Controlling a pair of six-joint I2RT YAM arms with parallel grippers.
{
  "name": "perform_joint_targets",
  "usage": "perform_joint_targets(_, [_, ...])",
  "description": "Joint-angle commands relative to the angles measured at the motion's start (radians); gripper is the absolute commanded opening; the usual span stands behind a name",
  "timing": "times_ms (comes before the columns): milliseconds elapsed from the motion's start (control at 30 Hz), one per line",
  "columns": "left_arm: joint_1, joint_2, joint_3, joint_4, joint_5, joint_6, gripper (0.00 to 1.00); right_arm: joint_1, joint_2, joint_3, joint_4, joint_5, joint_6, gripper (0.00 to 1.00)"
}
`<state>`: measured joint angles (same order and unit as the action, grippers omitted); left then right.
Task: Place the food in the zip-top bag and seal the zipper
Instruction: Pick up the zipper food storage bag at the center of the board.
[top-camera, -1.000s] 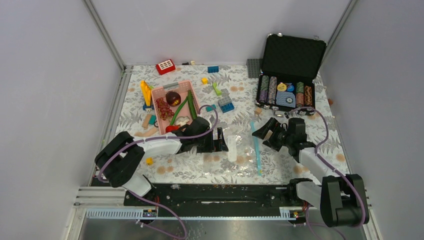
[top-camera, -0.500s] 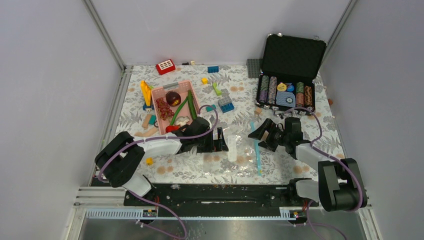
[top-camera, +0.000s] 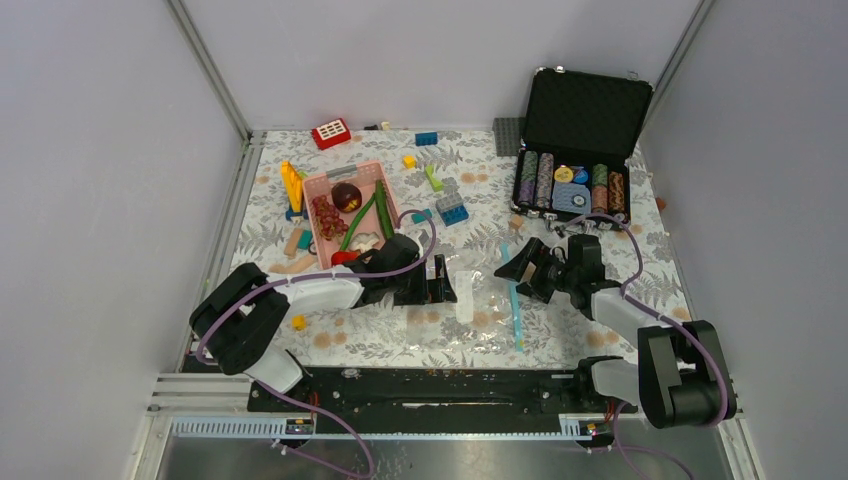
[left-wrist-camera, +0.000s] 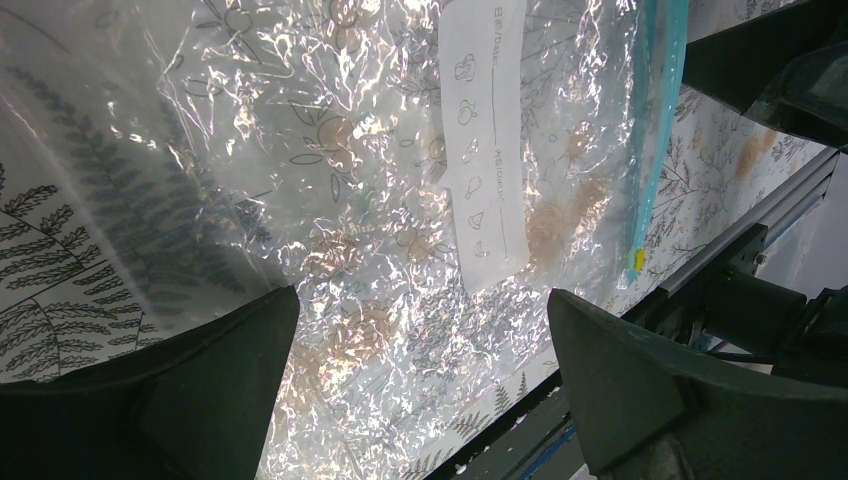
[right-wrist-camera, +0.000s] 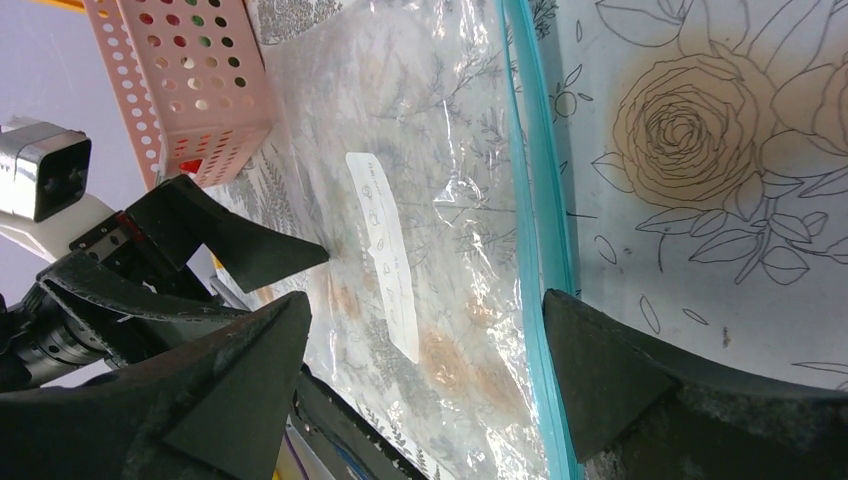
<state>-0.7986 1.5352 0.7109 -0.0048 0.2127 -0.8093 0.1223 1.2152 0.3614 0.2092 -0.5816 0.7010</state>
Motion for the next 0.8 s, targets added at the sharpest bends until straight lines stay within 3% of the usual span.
perform_joint_targets(0, [-0.003,0.022,-0.022,-0.016,-0.038,0.013,0.99,0.025,0.015,0.023,0.052,-0.061,0.006,0.93])
perform_joint_targets(367, [-0.004,0.028,-0.019,-0.014,-0.034,0.012,0.99,0.051,-0.036,0.022,0.052,-0.087,0.007,0.86])
perform_joint_targets(500, [-0.004,0.033,-0.020,-0.008,-0.033,0.009,0.99,0.074,-0.059,0.025,0.022,-0.093,-0.004,0.72])
perform_joint_targets(667, [-0.003,0.041,-0.023,0.001,-0.015,0.006,0.99,0.113,-0.070,0.058,-0.088,-0.011,-0.055,0.65])
perform_joint_targets(767, [-0.003,0.040,-0.026,0.024,-0.007,0.003,0.99,0.153,-0.062,0.076,-0.125,0.035,-0.076,0.45])
